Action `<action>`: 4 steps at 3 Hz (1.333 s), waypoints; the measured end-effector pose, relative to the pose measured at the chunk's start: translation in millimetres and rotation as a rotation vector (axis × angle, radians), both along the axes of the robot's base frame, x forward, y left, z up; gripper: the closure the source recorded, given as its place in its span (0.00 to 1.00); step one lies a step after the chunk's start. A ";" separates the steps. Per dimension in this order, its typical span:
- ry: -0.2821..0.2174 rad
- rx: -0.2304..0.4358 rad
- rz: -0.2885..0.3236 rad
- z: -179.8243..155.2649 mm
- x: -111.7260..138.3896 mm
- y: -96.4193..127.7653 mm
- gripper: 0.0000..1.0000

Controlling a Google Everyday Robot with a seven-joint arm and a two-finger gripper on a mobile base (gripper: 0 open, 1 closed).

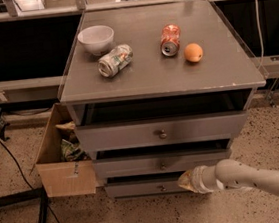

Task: Close middle drawer

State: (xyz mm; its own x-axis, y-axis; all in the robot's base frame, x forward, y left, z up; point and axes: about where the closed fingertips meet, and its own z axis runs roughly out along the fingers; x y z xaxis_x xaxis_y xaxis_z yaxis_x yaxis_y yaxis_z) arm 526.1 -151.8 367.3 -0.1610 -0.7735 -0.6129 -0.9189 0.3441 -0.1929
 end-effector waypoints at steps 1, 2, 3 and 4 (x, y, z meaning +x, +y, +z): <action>0.000 0.000 0.000 0.0 0.0 0.0 0.36; 0.000 0.000 0.000 0.0 0.0 0.0 0.12; 0.000 0.000 0.000 0.0 0.0 0.1 0.00; 0.000 0.000 0.000 0.0 0.0 0.1 0.00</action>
Offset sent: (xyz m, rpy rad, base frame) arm 0.0000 0.0000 0.0000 0.0000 0.0000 0.0000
